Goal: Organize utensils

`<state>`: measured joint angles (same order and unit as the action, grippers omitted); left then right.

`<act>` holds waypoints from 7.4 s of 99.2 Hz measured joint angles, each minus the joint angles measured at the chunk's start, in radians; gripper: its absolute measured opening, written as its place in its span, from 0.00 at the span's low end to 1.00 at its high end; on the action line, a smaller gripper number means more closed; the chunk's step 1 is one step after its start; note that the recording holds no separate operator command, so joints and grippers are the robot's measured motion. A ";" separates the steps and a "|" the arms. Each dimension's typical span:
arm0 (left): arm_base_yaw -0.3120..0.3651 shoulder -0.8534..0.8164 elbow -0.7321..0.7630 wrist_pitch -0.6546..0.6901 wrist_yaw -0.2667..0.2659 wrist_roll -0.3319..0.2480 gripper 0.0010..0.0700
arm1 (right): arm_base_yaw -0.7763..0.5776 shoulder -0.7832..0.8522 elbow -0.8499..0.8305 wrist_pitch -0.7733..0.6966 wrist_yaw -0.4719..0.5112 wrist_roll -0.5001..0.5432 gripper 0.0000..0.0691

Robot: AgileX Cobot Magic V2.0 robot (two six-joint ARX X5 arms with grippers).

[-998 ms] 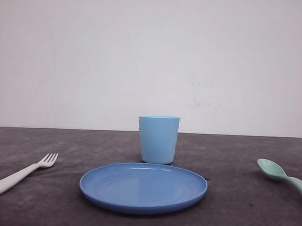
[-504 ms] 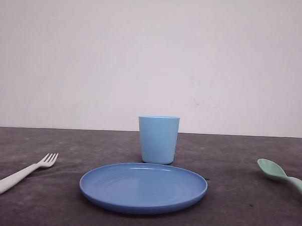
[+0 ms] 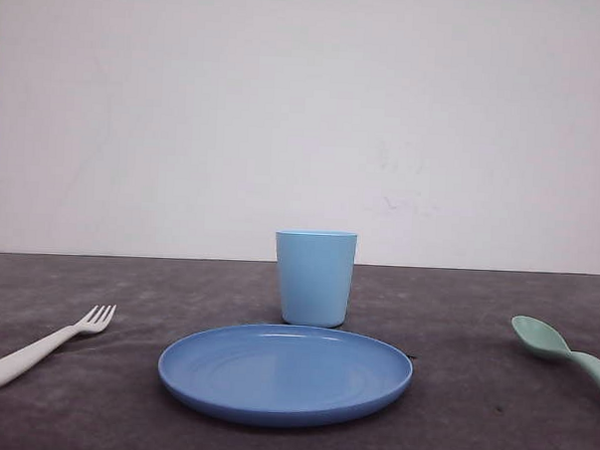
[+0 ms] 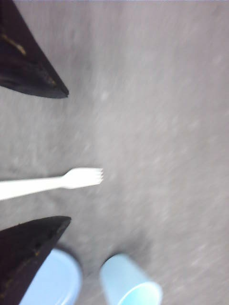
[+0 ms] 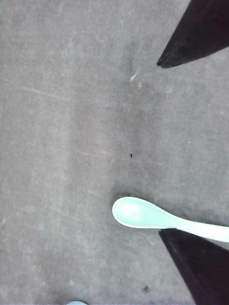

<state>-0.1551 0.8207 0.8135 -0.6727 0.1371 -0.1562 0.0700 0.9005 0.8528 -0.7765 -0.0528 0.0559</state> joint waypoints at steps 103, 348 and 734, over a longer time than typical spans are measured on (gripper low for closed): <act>-0.301 0.618 0.000 0.203 -0.166 -0.120 0.67 | 0.000 0.000 0.000 -0.019 0.000 0.000 0.98; -0.424 0.413 0.018 0.844 -0.059 -0.121 0.05 | 0.000 0.000 0.000 -0.020 0.000 0.000 0.98; 0.069 -0.138 0.029 0.087 -0.037 0.131 0.38 | 0.207 0.315 0.000 0.106 -0.096 0.129 0.98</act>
<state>-0.0860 0.6823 0.8425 -0.5861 0.1005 -0.0254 0.2768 1.2152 0.8528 -0.6701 -0.1490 0.1852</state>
